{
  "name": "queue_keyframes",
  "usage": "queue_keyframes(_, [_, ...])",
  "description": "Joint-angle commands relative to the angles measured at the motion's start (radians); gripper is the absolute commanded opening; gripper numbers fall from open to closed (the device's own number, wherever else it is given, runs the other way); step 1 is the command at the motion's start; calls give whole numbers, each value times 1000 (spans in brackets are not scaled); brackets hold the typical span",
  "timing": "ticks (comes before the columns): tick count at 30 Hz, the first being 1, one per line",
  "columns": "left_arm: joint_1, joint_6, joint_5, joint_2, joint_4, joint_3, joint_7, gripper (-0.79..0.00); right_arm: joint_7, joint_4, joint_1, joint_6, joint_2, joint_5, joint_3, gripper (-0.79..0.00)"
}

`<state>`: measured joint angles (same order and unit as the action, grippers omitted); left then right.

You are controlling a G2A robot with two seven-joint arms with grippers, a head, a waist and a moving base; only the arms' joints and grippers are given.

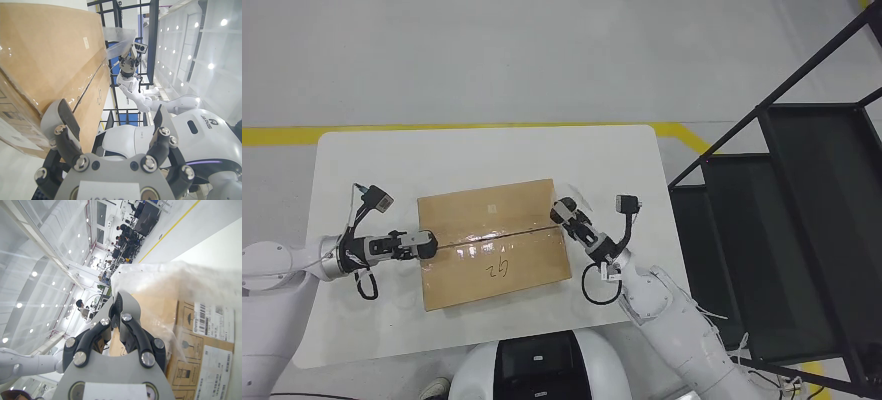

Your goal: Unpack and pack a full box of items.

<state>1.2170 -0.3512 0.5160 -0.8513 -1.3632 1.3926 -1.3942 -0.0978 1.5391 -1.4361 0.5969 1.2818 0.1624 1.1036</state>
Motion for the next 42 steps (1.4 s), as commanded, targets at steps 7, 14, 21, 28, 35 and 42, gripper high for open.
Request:
queue_keyframes(7, [4,-1,-1,1,0,0,4,0,-24,55,-23,-5,-3,84,-5,-785])
queue_keyframes(14, [8,-9,-8,1,-1,-3,10,0,-54,84,-38,-14,-10,156,8,-785])
queue_keyframes(21, [10,-11,-18,2,-2,-1,25,0,-116,108,-10,-70,-11,236,-9,-785])
queue_keyframes(28, [11,-11,-22,2,-1,1,36,0,-238,112,44,-183,-6,284,-63,-785])
queue_keyframes(35, [11,-8,-23,3,0,4,41,0,-323,102,87,-273,-2,324,-103,-785])
queue_keyframes(42, [14,-10,-21,4,-2,7,43,0,-333,93,112,-321,4,354,-135,-785])
